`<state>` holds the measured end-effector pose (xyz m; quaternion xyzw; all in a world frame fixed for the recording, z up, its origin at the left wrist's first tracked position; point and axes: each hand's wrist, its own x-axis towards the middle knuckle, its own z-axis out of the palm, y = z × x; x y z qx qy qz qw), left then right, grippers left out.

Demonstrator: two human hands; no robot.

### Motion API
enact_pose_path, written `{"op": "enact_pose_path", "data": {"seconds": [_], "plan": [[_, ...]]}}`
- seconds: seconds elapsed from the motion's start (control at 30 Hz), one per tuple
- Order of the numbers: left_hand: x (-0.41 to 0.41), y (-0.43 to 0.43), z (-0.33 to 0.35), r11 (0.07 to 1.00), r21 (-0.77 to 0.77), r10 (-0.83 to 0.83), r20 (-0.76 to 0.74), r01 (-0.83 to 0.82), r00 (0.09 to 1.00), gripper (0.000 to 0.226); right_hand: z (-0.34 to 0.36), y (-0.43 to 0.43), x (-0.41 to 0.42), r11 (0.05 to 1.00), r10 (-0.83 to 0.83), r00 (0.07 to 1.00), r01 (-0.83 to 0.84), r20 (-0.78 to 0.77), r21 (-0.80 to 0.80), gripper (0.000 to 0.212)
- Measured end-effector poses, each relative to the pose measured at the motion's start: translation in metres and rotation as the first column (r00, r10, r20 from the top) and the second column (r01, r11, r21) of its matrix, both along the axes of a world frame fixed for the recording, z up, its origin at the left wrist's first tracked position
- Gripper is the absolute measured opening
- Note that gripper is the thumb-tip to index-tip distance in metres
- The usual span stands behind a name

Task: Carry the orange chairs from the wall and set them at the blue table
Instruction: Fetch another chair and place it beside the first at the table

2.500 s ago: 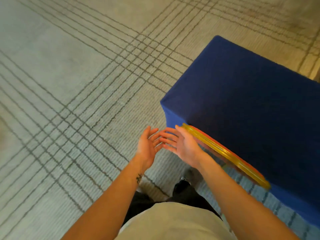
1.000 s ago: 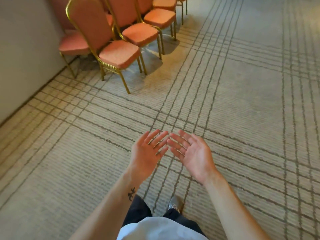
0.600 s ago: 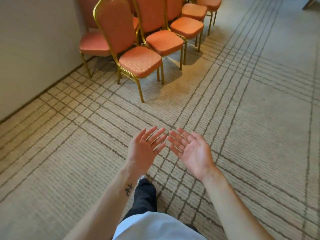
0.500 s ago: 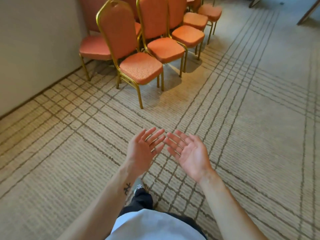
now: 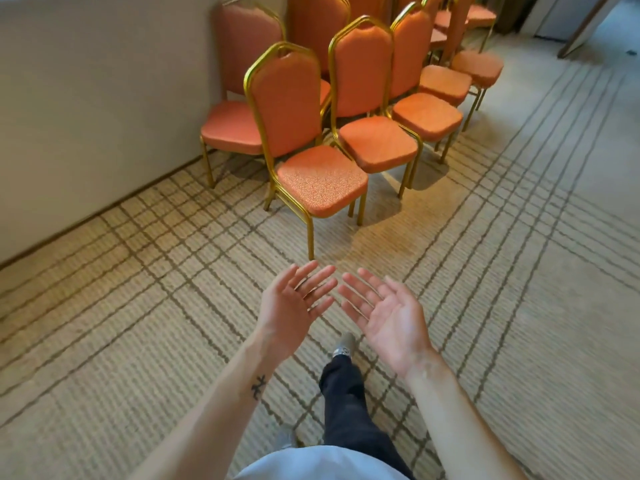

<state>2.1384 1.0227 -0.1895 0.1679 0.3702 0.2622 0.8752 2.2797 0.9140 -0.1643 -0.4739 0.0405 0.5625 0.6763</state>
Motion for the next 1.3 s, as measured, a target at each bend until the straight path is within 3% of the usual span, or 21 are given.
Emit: {"op": "enact_pose_path", "data": {"seconds": [0.3, 0.53, 0.73, 1.13, 1.3], "plan": [[0.095, 0.153, -0.003, 0.994, -0.013, 0.113, -0.034, -0.113, 0.993, 0.050, -0.031, 0.184, 0.108, 0.994, 0.096, 0.974, -0.082, -0.204, 0.076, 0.052], [0.128, 0.249, 0.006, 0.972, -0.018, 0.233, -0.040, -0.234, 0.972, 0.051, -0.018, 0.312, 0.161, 0.966, 0.250, 0.949, -0.232, -0.192, 0.112, 0.051], [0.141, 0.352, -0.006, 0.953, -0.027, 0.301, -0.033, -0.302, 0.953, 0.050, -0.030, 0.417, 0.167, 0.958, 0.285, 0.942, -0.276, -0.178, 0.075, 0.051], [0.128, 0.601, -0.002, 0.985, -0.006, 0.172, 0.006, -0.172, 0.985, 0.053, -0.010, 0.637, 0.155, 0.988, 0.152, 0.982, -0.147, -0.116, 0.048, 0.048], [0.143, 0.675, 0.011, 0.987, -0.007, 0.158, 0.089, -0.158, 0.983, 0.053, -0.003, 0.696, 0.163, 0.990, 0.131, 0.987, -0.126, -0.091, 0.056, 0.046]]}}
